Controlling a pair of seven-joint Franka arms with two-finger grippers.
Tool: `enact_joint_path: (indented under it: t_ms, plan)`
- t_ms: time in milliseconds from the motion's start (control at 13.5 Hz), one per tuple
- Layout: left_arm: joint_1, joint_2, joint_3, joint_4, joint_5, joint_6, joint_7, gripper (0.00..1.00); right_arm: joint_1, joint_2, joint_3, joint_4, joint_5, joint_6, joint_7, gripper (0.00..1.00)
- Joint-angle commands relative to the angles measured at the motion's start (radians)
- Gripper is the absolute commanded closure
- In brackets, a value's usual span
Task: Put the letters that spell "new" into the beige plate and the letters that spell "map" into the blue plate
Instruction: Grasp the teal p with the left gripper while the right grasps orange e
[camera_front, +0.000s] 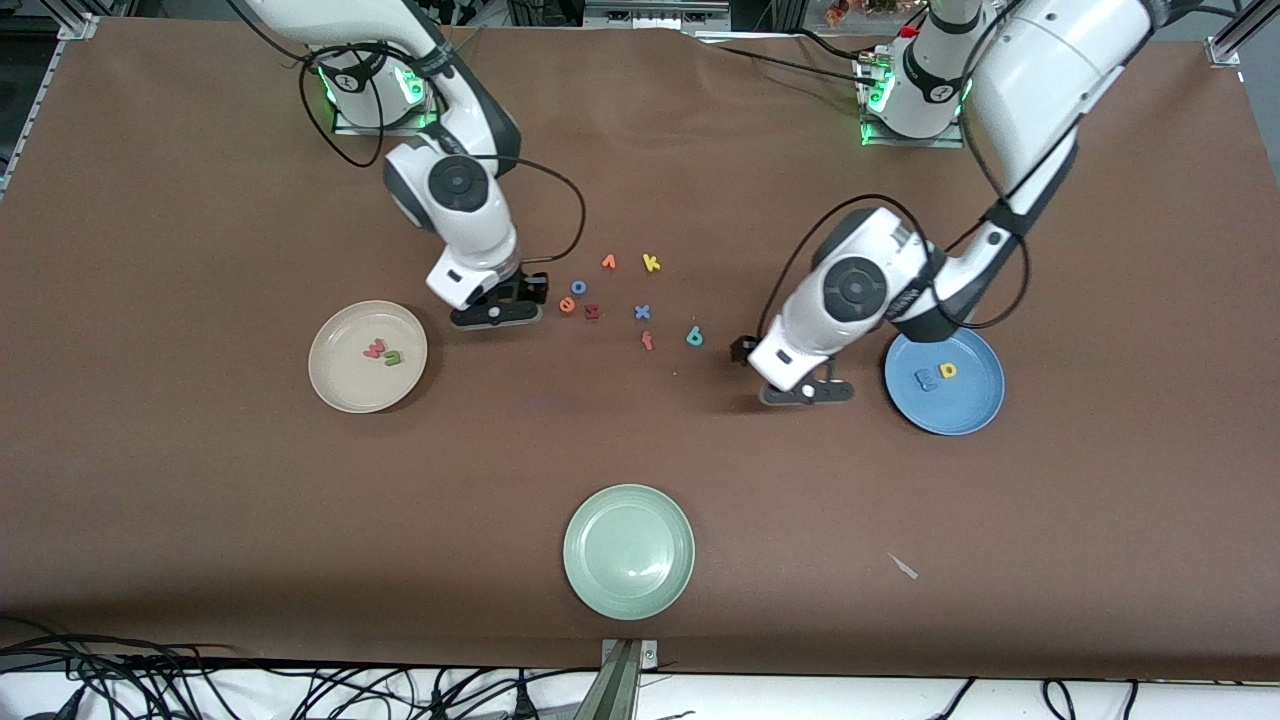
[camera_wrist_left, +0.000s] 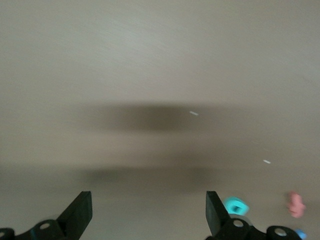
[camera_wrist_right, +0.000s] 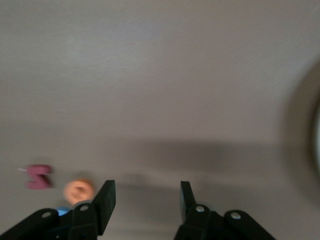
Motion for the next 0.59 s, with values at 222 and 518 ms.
enact_joint_path:
  t_ms: [222,518]
  plan:
    - [-0.141,0.061,0.025,0.012,0.095,0.026,-0.057,0.02,-0.001,0.105,0.051,0.039,-0.012,0.112,0.342,0.37]
    - [-0.229,0.089,0.063,0.014,0.104,0.074,-0.082,0.03,0.034,0.125,0.049,0.039,-0.016,0.134,0.376,0.37]
